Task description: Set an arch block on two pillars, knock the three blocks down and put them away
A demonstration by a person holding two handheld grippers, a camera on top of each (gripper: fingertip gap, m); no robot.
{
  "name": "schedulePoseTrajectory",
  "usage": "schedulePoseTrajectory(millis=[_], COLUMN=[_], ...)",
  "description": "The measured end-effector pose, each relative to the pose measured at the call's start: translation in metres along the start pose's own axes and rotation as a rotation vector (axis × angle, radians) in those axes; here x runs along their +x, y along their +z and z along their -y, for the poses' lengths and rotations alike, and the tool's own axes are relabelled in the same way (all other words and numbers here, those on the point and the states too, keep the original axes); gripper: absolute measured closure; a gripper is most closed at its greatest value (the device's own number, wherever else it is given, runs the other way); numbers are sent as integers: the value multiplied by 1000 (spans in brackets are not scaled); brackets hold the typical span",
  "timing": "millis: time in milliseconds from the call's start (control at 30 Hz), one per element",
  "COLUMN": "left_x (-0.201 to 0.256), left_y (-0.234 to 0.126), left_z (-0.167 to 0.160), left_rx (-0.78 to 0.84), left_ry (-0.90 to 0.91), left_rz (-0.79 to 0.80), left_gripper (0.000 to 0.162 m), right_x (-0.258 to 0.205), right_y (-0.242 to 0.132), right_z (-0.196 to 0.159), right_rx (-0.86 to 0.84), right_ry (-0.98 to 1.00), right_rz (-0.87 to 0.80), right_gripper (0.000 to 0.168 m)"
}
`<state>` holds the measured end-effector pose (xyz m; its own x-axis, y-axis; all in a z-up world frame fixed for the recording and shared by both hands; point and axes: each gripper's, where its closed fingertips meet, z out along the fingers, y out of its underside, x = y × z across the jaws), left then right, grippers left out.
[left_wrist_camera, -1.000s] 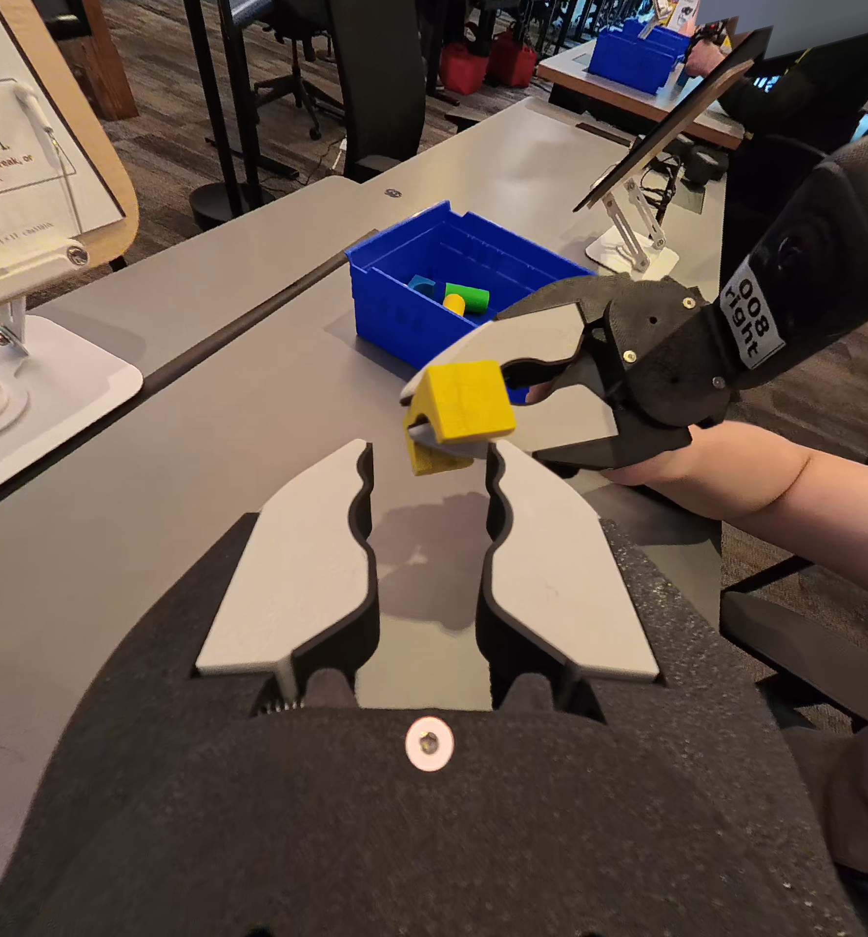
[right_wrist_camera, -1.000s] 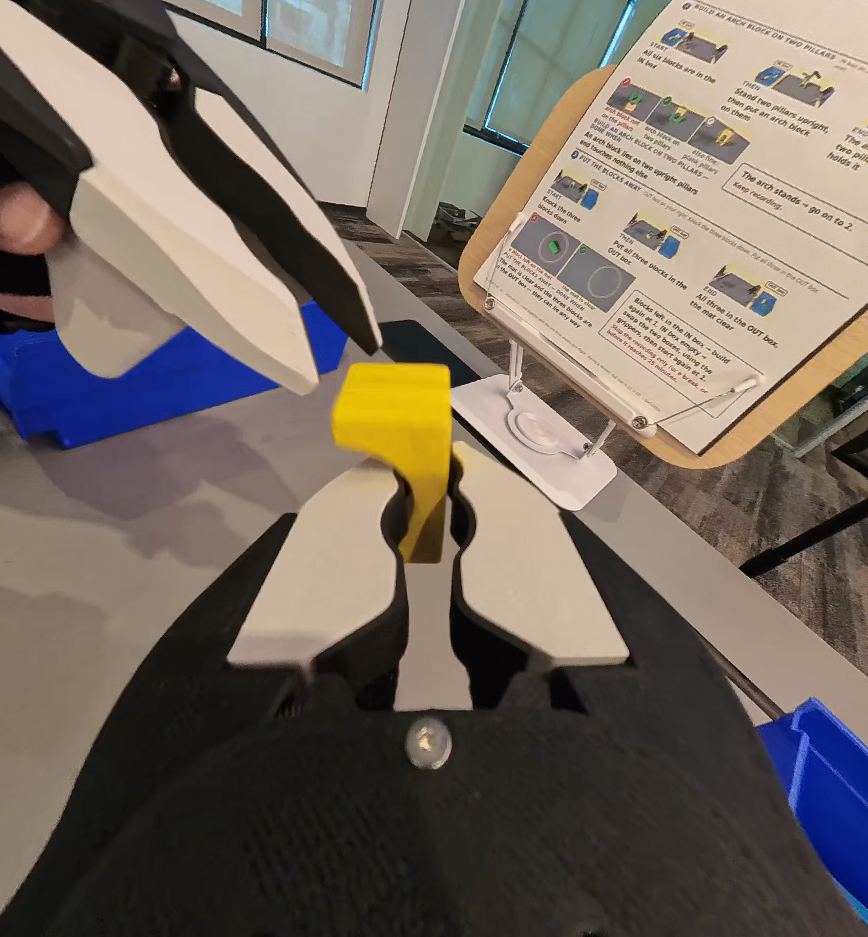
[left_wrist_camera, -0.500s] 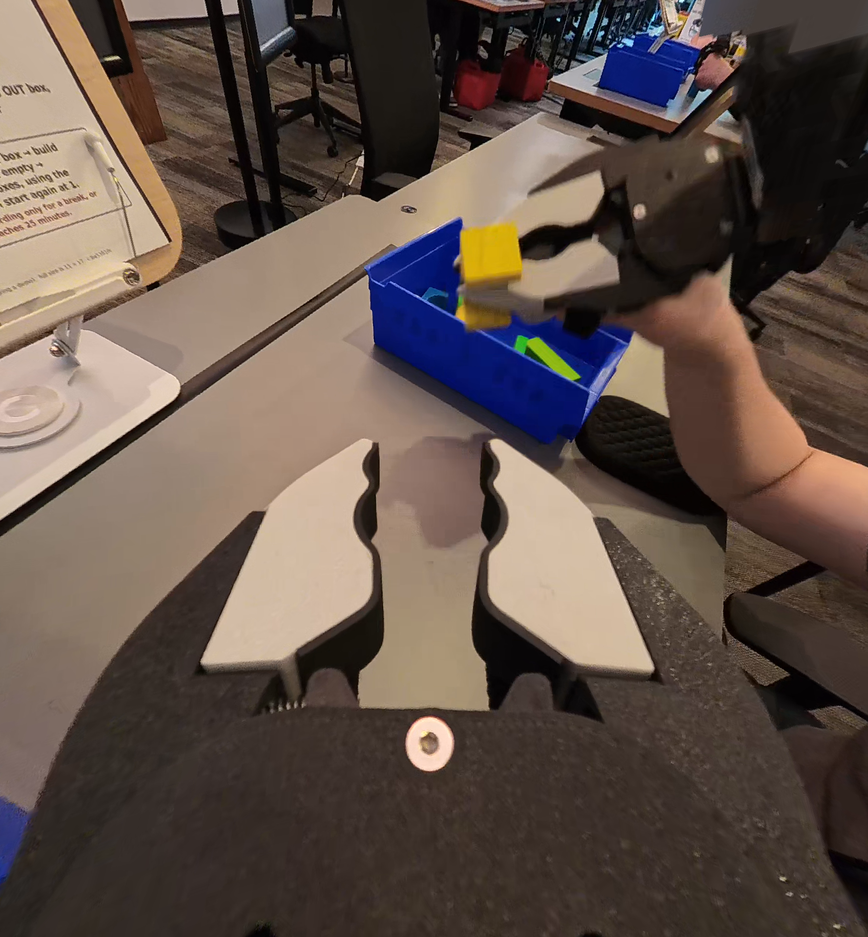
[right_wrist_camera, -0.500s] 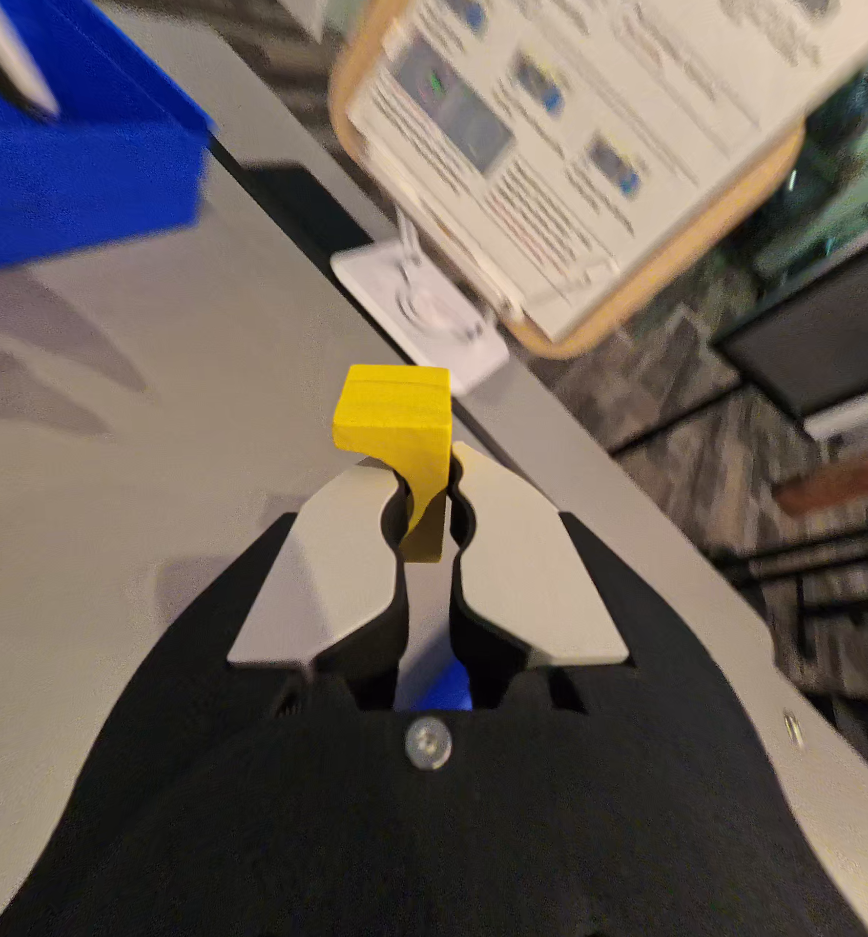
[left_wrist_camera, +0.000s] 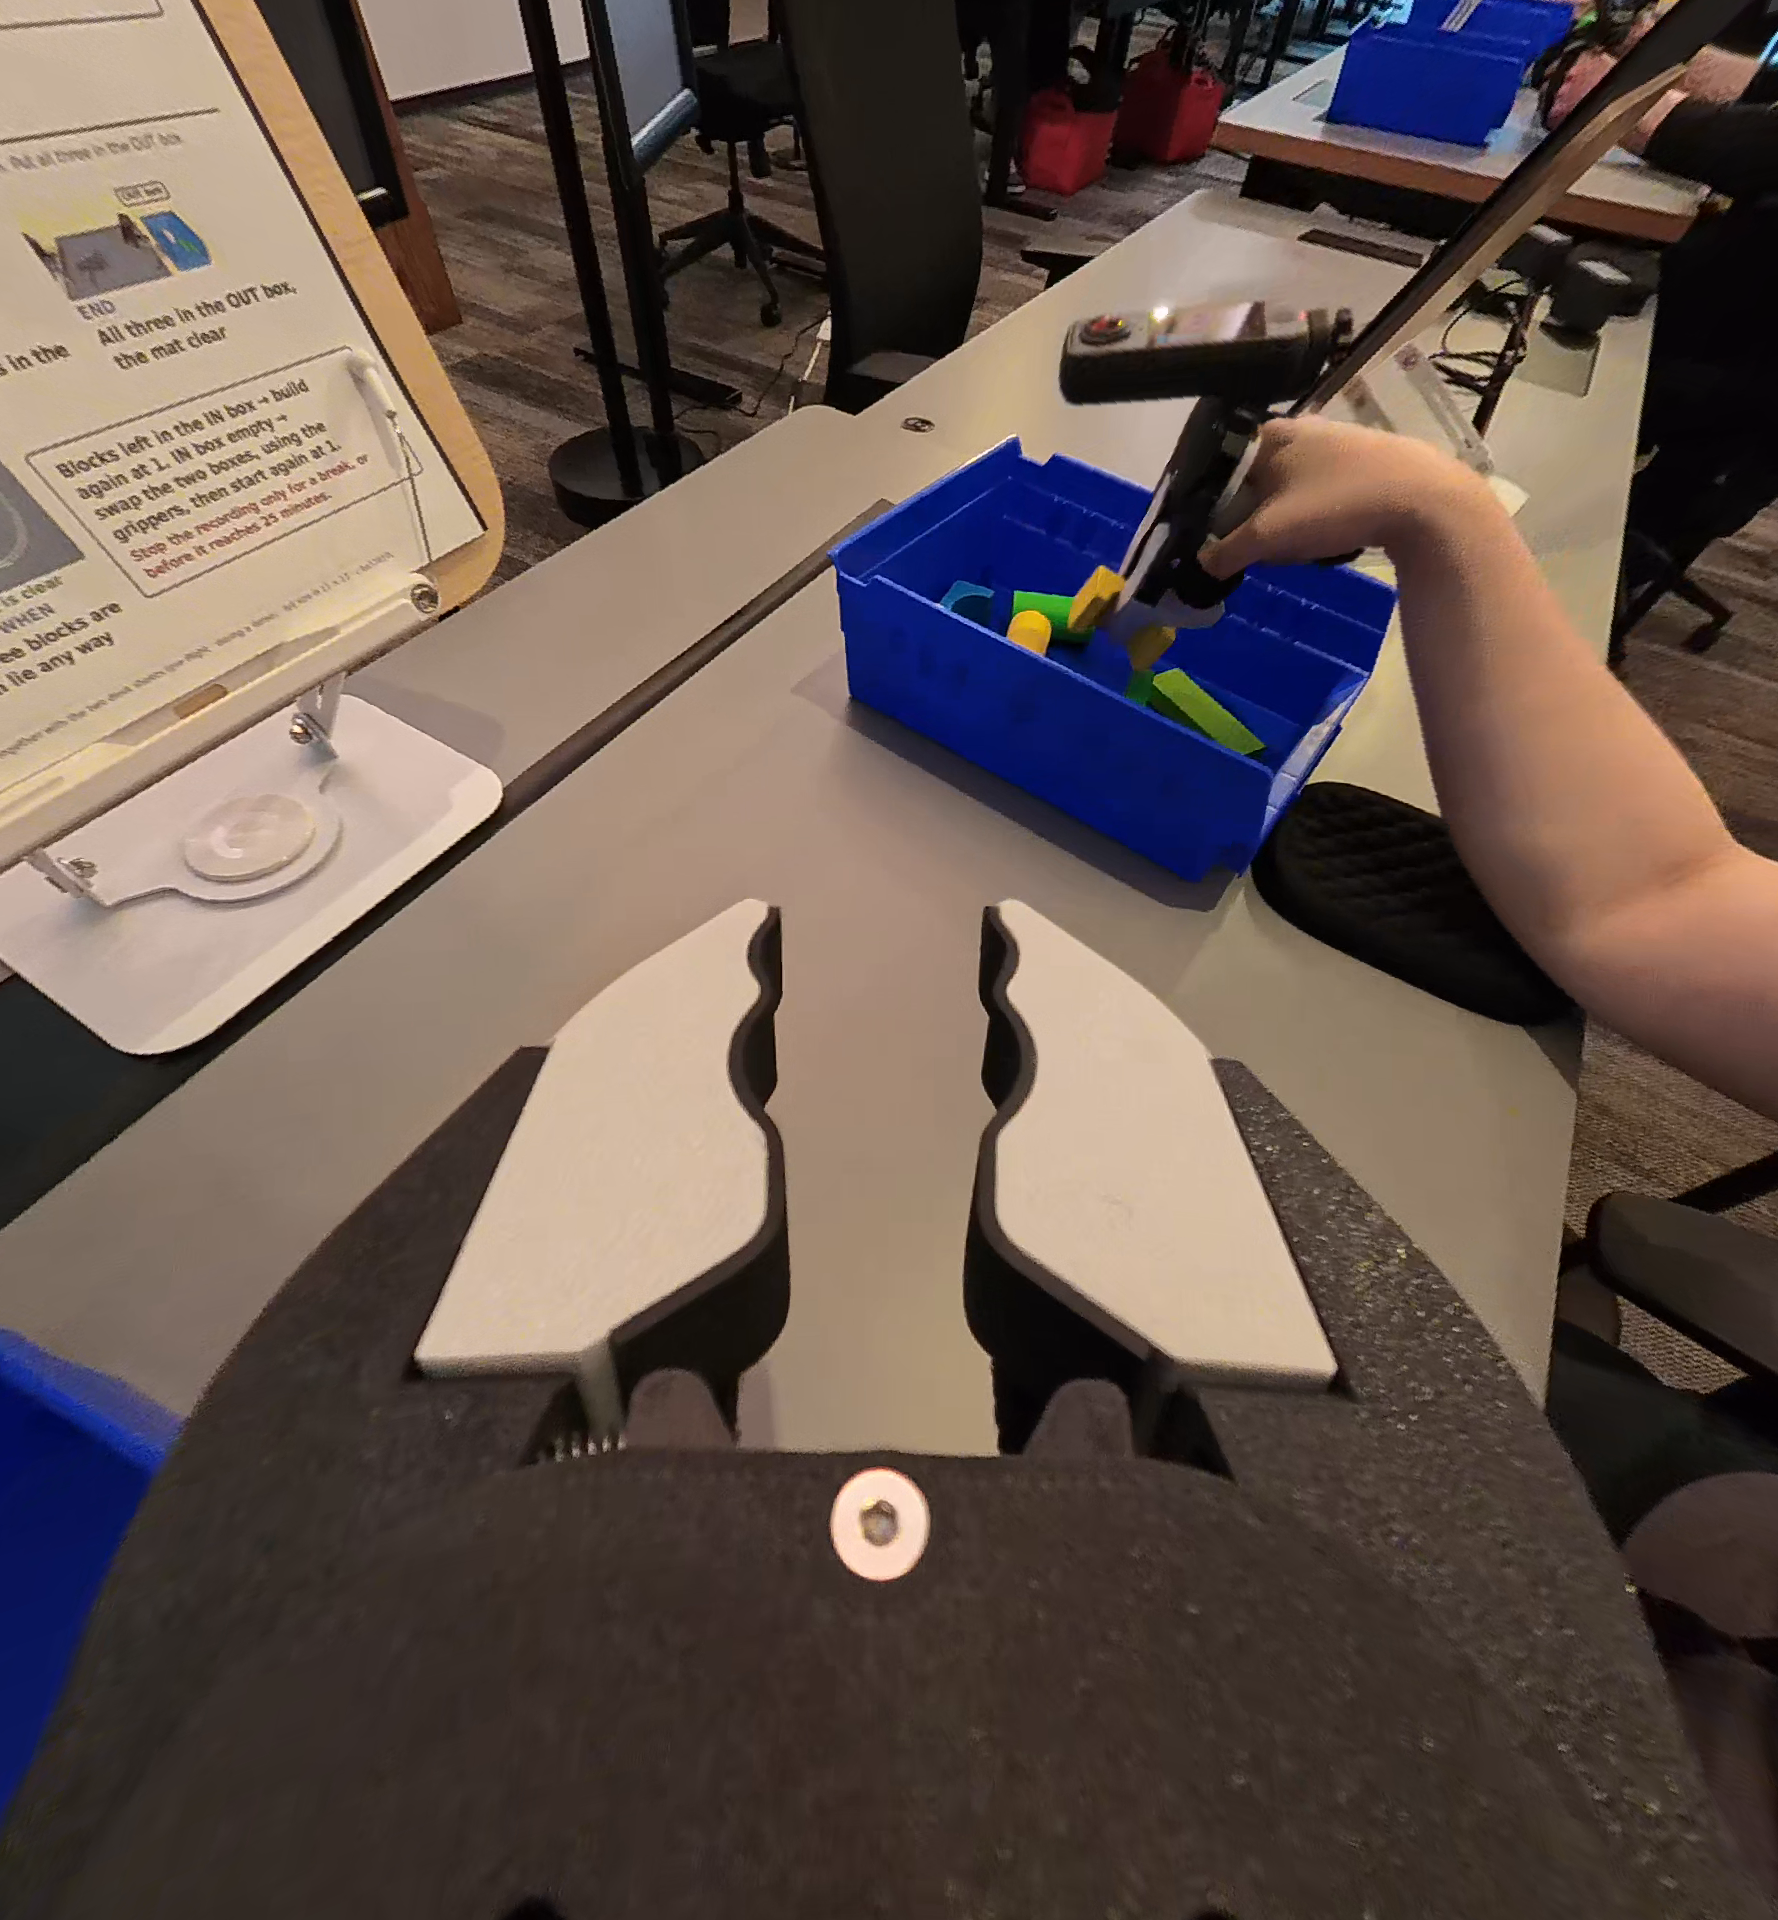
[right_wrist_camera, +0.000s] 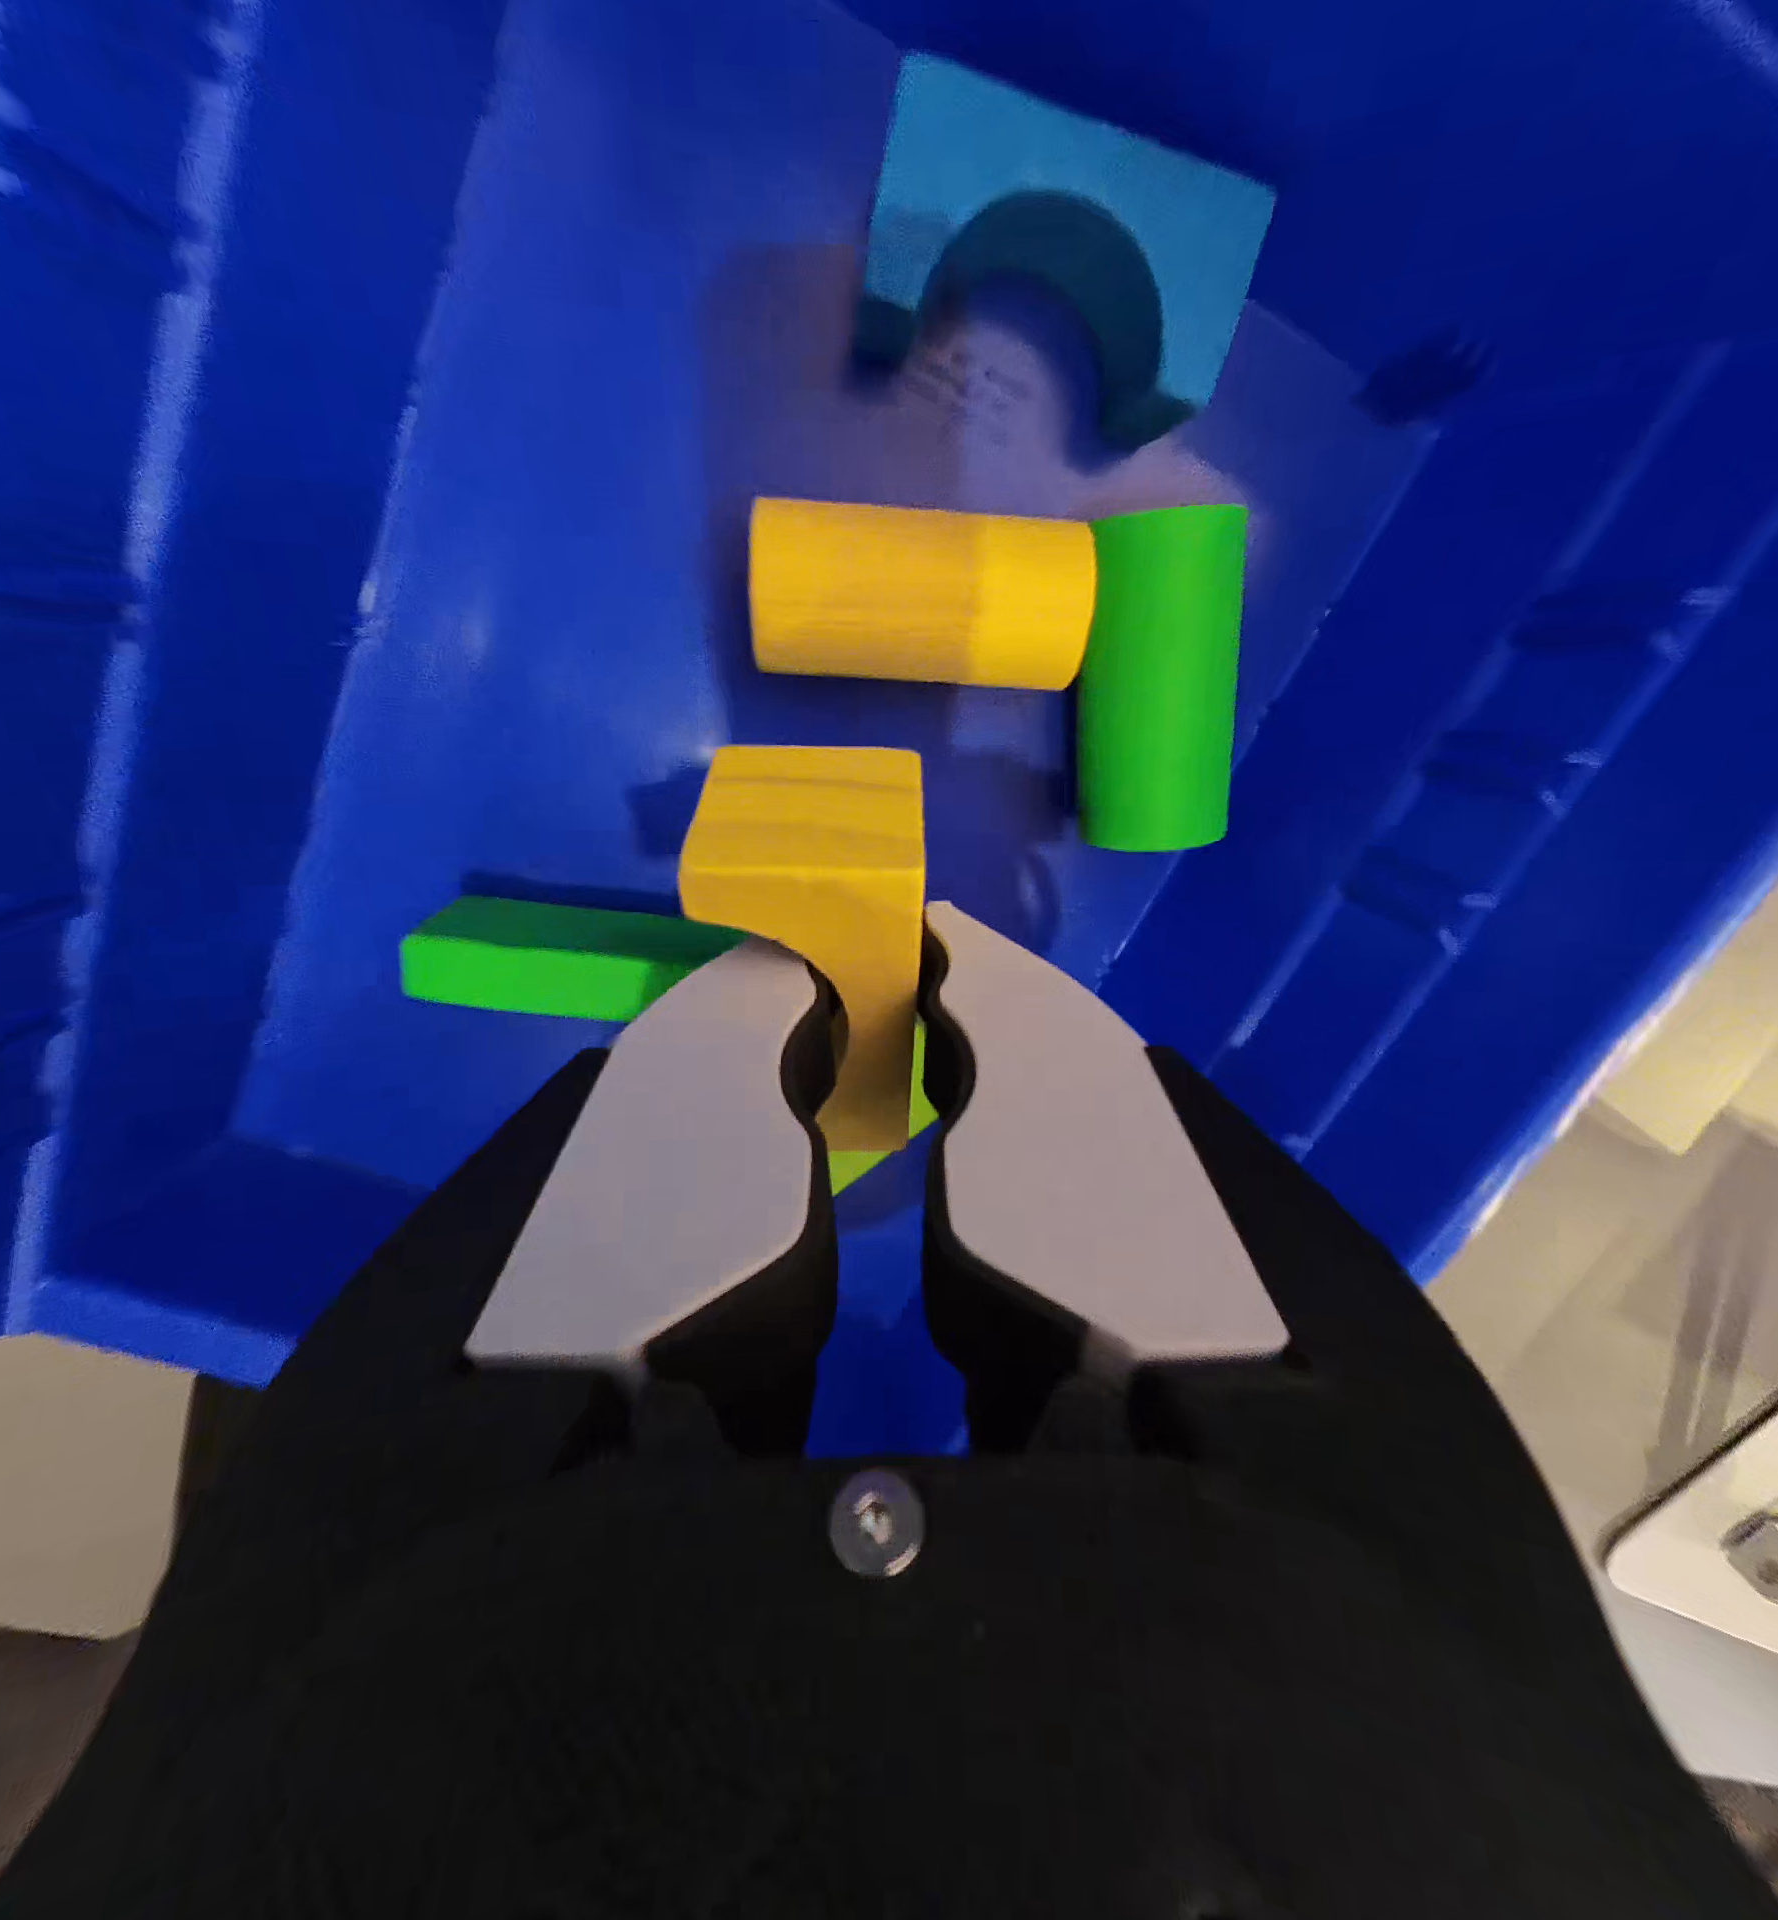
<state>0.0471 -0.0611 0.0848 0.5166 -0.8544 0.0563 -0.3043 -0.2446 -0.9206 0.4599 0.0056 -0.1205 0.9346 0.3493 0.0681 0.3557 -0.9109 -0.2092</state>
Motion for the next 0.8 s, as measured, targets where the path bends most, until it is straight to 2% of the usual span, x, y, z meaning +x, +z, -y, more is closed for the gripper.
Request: schedulePoseTrajectory(millis=[167,233,400,533,667,800], left_x=[-3,-6,-18,-36,-77,-152], left_y=[-4,-7,-23,-47,-93,-172], left_z=[0,2,7,10,5,-38], left_rx=[1,14,48,67,73,-54], left_ry=[3,-6,-22,-17,-45,-134], left_rz=[14,21,57,143,346,787], left_gripper=[126,126,126,126,123,110], right_x=[1,4,5,22,44,70], right_y=[11,9,-5,-25,-51,-56], right_z=[7,3,13,12,7,-11], right_rx=[-2,-14,79,136,247,255], right_ry=[8,-8,-34,-39,20,116], right_rz=[-10,-40,-46,-141,-190,-227], right_gripper=[154,148,143,141,139,126])
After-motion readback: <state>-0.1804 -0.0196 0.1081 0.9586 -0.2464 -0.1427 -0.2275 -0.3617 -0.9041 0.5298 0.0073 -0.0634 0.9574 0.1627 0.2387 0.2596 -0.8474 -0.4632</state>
